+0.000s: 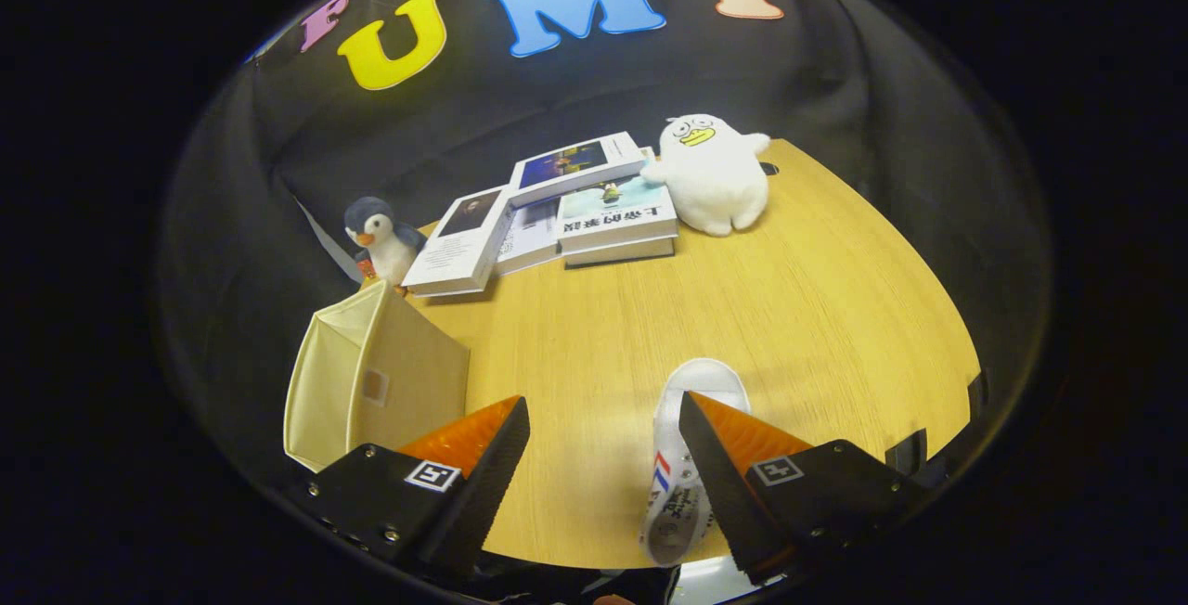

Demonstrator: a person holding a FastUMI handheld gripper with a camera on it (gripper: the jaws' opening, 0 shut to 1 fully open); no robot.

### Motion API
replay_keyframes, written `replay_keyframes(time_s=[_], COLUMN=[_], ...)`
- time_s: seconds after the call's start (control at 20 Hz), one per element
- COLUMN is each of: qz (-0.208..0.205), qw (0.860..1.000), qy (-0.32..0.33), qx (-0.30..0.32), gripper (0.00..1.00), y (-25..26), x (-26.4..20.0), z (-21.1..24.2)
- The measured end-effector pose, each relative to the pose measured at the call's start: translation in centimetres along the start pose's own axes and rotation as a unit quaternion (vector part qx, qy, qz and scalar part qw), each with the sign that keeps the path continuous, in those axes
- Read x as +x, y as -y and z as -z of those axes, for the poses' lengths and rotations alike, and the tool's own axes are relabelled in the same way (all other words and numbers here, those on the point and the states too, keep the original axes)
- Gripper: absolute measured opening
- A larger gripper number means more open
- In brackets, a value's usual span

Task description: Open the storage box then place both shoes into the box .Put the left shoe in first, then the right shoe, with the right side of both shoes facing outward in a uniform manner.

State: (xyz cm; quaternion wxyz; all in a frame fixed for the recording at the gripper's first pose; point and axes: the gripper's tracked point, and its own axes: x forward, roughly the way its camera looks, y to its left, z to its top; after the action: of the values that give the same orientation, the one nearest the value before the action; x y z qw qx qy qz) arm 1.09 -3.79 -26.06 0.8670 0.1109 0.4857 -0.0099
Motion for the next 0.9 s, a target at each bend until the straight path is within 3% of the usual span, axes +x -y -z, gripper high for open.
replay_keyframes(time_s=[0.3,0.75,0.9], qz=[0.028,0.06,0.073], qw=[0.998,0.993,0.99], qy=[-0.045,-0.095,-0.117], qx=[0.021,0.037,0.03], gripper=[0.98,0.98,0.91], y=[5.2,9.1,9.9], x=[1.4,3.5,4.1], z=[3.8,7.3,8.3])
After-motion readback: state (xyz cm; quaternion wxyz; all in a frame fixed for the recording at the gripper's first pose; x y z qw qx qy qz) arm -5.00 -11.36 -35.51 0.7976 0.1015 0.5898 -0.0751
